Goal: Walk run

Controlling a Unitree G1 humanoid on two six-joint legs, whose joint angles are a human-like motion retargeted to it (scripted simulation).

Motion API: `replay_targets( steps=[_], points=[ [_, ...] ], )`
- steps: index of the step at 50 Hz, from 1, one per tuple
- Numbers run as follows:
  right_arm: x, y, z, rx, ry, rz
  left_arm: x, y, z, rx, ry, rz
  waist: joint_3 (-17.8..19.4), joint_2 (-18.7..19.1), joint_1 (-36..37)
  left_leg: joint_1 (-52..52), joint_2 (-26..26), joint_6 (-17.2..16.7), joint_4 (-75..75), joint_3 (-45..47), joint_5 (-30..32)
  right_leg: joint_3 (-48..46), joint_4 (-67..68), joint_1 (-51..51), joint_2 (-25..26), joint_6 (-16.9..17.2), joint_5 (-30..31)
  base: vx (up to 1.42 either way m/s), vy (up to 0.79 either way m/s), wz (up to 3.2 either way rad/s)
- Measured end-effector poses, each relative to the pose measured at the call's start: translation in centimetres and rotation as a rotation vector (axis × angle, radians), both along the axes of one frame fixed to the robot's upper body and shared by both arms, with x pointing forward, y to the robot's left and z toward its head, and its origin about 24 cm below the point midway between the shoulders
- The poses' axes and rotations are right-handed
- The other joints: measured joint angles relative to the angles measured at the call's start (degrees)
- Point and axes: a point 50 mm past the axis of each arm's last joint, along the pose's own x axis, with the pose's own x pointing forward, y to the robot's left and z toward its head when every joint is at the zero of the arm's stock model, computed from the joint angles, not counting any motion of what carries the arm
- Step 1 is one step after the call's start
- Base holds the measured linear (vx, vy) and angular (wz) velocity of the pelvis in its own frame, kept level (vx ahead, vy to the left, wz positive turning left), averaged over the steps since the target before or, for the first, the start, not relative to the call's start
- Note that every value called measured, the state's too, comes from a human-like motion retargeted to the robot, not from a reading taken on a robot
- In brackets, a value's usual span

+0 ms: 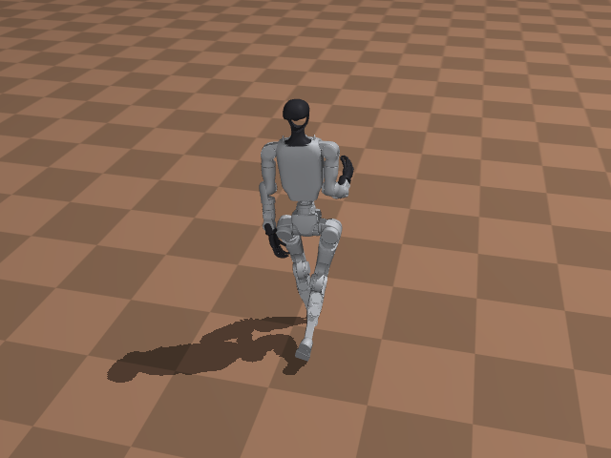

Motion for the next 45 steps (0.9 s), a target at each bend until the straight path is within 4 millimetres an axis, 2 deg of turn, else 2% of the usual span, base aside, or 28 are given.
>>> replay_targets(
  steps=[2, 4, 7, 10, 12, 13, 14, 15, 17, 18, 20, 22, 23, 25, 26, 27, 28, 30, 32, 35, 37, 40, 43, 45],
  points=[
    [0.1, -0.3, 0.1, -0.030, -0.001, 0.014, 6.3, 1.4, -1.0, 0.069, -0.225, -0.028, 1.1, 1.6, -1.1, 4.4, -2.4, 0.0, -3.0, -2.9, 0.3, -1.0, 1.2, -4.1, -4.6, -2.9, -7.3, 0.79, 0.29, 1.38],
    [-0.1, -0.6, 0.2, -0.056, 0.003, 0.021, 12.5, 2.9, -0.9, 0.130, -0.460, -0.094, 1.8, 3.1, -3.5, 8.6, -3.8, -0.4, -5.8, -5.4, 1.1, -2.9, -1.6, -7.7, -9.8, -6.4, -12.1, 0.88, 0.09, 2.00],
    [-0.7, -1.2, 0.4, -0.081, 0.001, 0.021, 20.9, 4.6, 1.2, 0.196, -0.795, -0.239, 2.2, 4.7, -7.2, 14.2, -5.0, -1.0, -9.0, -8.7, 1.5, -5.2, -11.8, -11.7, -17.0, -10.1, -16.4, 0.79, -0.01, 2.06],
    [-1.0, -1.4, 0.5, -0.083, -0.001, 0.026, 27.3, 6.2, 4.5, 0.267, -1.036, -0.364, 2.4, 4.3, -10.5, 18.5, -8.2, -1.3, -10.0, -13.6, 0.7, 0.3, -25.4, -14.2, -20.1, -12.2, -17.9, 0.80, -0.10, 1.94],
    [-1.0, -1.4, 0.7, -0.077, -0.009, 0.025, 30.3, 7.2, 6.5, 0.312, -1.139, -0.423, 2.7, 3.4, -11.9, 21.1, -9.4, -1.9, -9.6, -15.6, -0.3, 8.7, -33.5, -15.1, -20.5, -13.6, -19.7, 0.73, -0.18, 1.65],
    [-0.9, -1.3, 0.7, -0.071, -0.014, 0.021, 31.4, 7.7, 7.5, 0.329, -1.178, -0.449, 2.8, 3.2, -12.0, 22.1, -9.4, -2.3, -9.1, -16.2, -0.7, 16.1, -37.2, -14.8, -19.5, -14.0, -20.7, 0.87, -0.28, 1.19],
    [-0.9, -1.2, 0.7, -0.066, -0.020, 0.012, 32.2, 8.0, 8.2, 0.339, -1.209, -0.475, 3.1, 2.8, -11.6, 23.1, -9.7, -2.6, -8.3, -16.7, -1.2, 22.1, -40.9, -14.1, -19.3, -11.4, -21.8, 0.90, -0.30, 0.92],
    [-0.8, -1.0, 0.8, -0.062, -0.027, 0.002, 33.0, 8.3, 9.0, 0.345, -1.236, -0.500, 3.4, 2.2, -11.1, 24.1, -10.0, -3.0, -7.3, -17.0, -1.7, 27.5, -44.6, -13.1, -19.5, -7.5, -23.1, 0.87, -0.29, 1.13],
    [-0.6, -0.9, 0.9, -0.059, -0.039, -0.009, 33.5, 8.5, 9.5, 0.340, -1.252, -0.551, 4.5, 1.2, -11.4, 26.2, -11.0, -4.2, -3.8, -18.9, -1.7, 15.2, -42.6, -14.2, -23.5, -2.8, -24.2, 0.88, -0.29, 1.28],
    [-0.4, -0.7, 1.0, -0.057, -0.045, -0.003, 33.4, 8.7, 9.5, 0.338, -1.246, -0.572, 4.3, 0.5, -10.9, 26.6, -11.5, -4.9, -2.2, -18.8, -0.7, 14.2, -40.6, -14.1, -23.7, -3.2, -21.7, 0.89, -0.29, 1.09],
    [-0.2, -0.2, 1.0, -0.050, -0.048, 0.019, 32.3, 9.0, 8.8, 0.329, -1.208, -0.611, 3.2, -0.4, -11.2, 26.5, -11.8, -7.1, 2.6, -18.3, 3.5, 10.4, -36.9, -13.6, -24.3, -4.2, -15.8, 0.85, -0.28, 1.08],
    [0.2, 0.4, 1.0, -0.036, -0.050, 0.050, 29.8, 9.2, 7.1, 0.317, -1.121, -0.636, 2.3, 1.2, -10.4, 24.3, -9.3, -11.1, 10.3, -16.1, 12.5, 11.8, -33.1, -12.7, -21.1, -9.0, -21.2, 0.80, -0.29, 1.26],
    [0.6, 0.4, 1.0, -0.035, -0.058, 0.057, 28.5, 8.7, 6.0, 0.306, -1.070, -0.644, 2.1, 2.9, -11.3, 21.6, -7.5, -15.3, 15.9, -17.2, 17.2, 11.5, -31.4, -12.5, -19.7, -10.4, -22.9, 0.76, -0.24, 1.92],
    [1.3, 0.5, 1.1, -0.043, -0.062, 0.087, 24.7, 7.6, 3.4, 0.303, -0.922, -0.617, 1.7, 3.9, -11.8, 16.8, -4.6, -24.7, 25.4, -14.6, 23.7, 6.0, -30.7, -10.7, -21.0, -12.4, -24.6, 0.68, -0.17, 2.04],
    [1.6, 0.5, 1.2, -0.047, -0.068, 0.100, 22.4, 7.1, 2.1, 0.304, -0.819, -0.582, 1.5, 3.8, -12.7, 14.8, -1.8, -25.3, 28.9, -11.0, 25.3, 3.3, -31.0, -9.6, -21.9, -13.2, -25.0, 0.60, -0.13, 2.09],
    [1.9, 0.5, 1.4, -0.052, -0.075, 0.109, 20.0, 6.6, 1.1, 0.297, -0.715, -0.553, 1.4, 3.7, -13.3, 12.9, 1.2, -24.4, 32.1, -6.8, 25.6, 0.6, -31.3, -8.5, -22.9, -13.8, -25.4, 0.63, -0.16, 2.25],
    [2.2, 0.5, 1.6, -0.056, -0.085, 0.110, 17.4, 6.2, 0.3, 0.277, -0.608, -0.528, 1.4, 3.2, -13.6, 11.5, 4.8, -20.5, 34.5, -1.7, 23.3, -2.2, -31.6, -7.3, -24.0, -14.2, -25.7, 0.60, -0.17, 1.99],
    [2.8, 0.4, 2.1, -0.070, -0.110, 0.119, 12.2, 5.3, -0.6, 0.220, -0.394, -0.487, 1.5, 2.7, -12.2, 7.9, 8.3, -15.6, 37.5, 4.9, 19.4, -4.8, -33.3, -5.1, -24.6, -14.7, -25.6, 0.43, -0.13, 1.34],
    [3.3, 0.1, 2.7, -0.086, -0.141, 0.131, 7.1, 4.8, -0.6, 0.167, -0.200, -0.433, 1.8, 1.3, -8.5, 4.2, 6.7, -15.6, 35.9, 7.3, 17.1, -7.2, -35.7, -2.8, -25.5, -14.6, -25.2, 0.36, -0.09, 0.54],
    [3.6, -0.5, 3.6, -0.103, -0.184, 0.146, 0.1, 4.2, 0.4, 0.127, 0.040, -0.343, 2.4, -0.2, -3.9, -2.0, 1.9, -17.0, 29.4, 5.4, 11.8, -11.5, -39.0, 0.7, -25.7, -14.5, -25.2, 0.47, -0.08, 0.75],
    [3.6, -1.2, 4.0, -0.123, -0.198, 0.147, -3.8, 4.0, 1.4, 0.129, 0.162, -0.290, 2.6, -0.2, -2.4, -4.7, 2.8, -13.8, 23.1, 7.5, 8.1, -15.0, -40.2, 2.8, -24.8, -14.2, -25.9, 0.47, -0.02, 1.44],
    [3.2, -2.3, 4.2, -0.172, -0.197, 0.136, -8.3, 3.5, 3.1, 0.166, 0.292, -0.206, 2.4, 0.4, -1.5, -5.1, 5.8, -9.4, 10.9, 17.9, 4.0, -19.4, -41.3, 5.6, -23.1, -13.2, -27.4, 0.48, 0.04, 1.87],
    [2.2, -3.2, 3.8, -0.210, -0.171, 0.094, -11.2, 2.4, 4.3, 0.197, 0.359, -0.124, 1.6, 1.7, -2.7, -2.3, 1.7, -6.5, -2.9, 28.1, 1.6, -26.0, -42.2, 8.8, -20.7, -11.9, -28.4, 0.52, 0.08, 2.43],
    [1.4, -3.6, 3.3, -0.214, -0.147, 0.059, -12.5, 1.5, 4.9, 0.200, 0.383, -0.073, 0.5, 1.7, -4.7, 1.1, -1.5, -0.6, -8.6, 35.2, 3.5, -31.9, -42.0, 10.6, -20.4, -9.7, -28.9, 0.67, 0.07, 2.65]
  ],
)
